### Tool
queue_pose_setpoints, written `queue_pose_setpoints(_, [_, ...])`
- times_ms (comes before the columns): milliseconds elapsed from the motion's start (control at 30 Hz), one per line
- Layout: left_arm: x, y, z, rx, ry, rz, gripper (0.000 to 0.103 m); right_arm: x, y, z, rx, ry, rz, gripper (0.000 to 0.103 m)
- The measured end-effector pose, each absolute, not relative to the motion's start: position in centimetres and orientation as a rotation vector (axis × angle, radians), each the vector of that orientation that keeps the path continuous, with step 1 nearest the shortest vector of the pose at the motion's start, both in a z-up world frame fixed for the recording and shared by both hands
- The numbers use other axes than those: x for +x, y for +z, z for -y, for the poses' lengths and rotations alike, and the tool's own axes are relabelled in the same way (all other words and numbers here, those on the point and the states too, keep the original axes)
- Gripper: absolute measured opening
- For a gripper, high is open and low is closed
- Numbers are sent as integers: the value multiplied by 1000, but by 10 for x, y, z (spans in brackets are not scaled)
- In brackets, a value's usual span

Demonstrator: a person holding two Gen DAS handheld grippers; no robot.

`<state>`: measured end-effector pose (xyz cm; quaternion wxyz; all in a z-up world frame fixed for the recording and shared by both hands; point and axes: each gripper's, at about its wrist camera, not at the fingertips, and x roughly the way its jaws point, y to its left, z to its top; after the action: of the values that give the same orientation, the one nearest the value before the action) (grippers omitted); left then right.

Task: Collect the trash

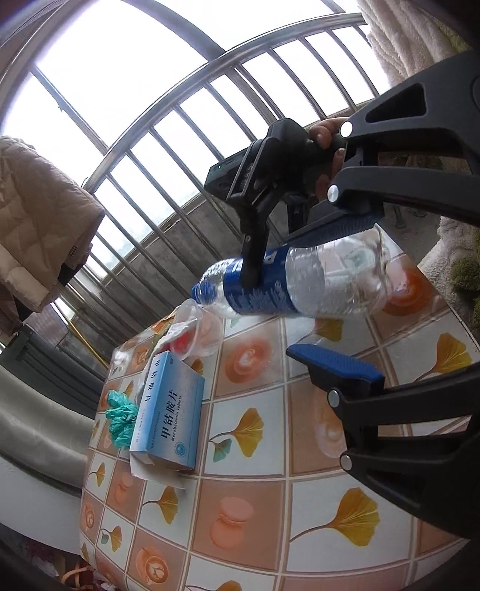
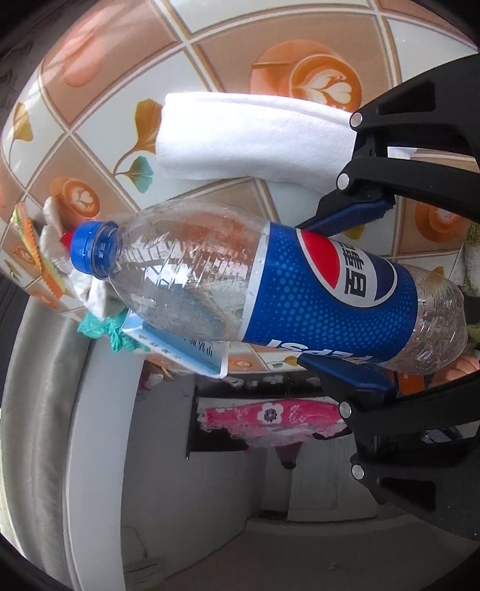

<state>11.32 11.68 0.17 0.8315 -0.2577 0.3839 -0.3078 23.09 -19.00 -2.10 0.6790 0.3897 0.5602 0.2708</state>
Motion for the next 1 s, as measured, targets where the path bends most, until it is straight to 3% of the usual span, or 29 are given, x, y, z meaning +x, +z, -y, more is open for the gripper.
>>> queue_pose_setpoints(333, [143,-19,-77,-550,-628,-923,53,199,9,273,780,582,-1160,61])
queue_pose_setpoints(433, [153,-27,-51,-494,-610,-975,62,199,2,284,686,507,-1189,61])
queue_pose_setpoints(567, [158,-30,-13,-349,-597,-1006,65,199,-15,283,551,395,-1243,61])
queue_pose_setpoints(833, [158,-34,43,-99,-578,-1000,65,203,-25,275,455,335,-1238,62])
queue_pose_setpoints(1000, [185,-21,35,-164,-527,-956,65,208,-26,275,455,330,-1216,62])
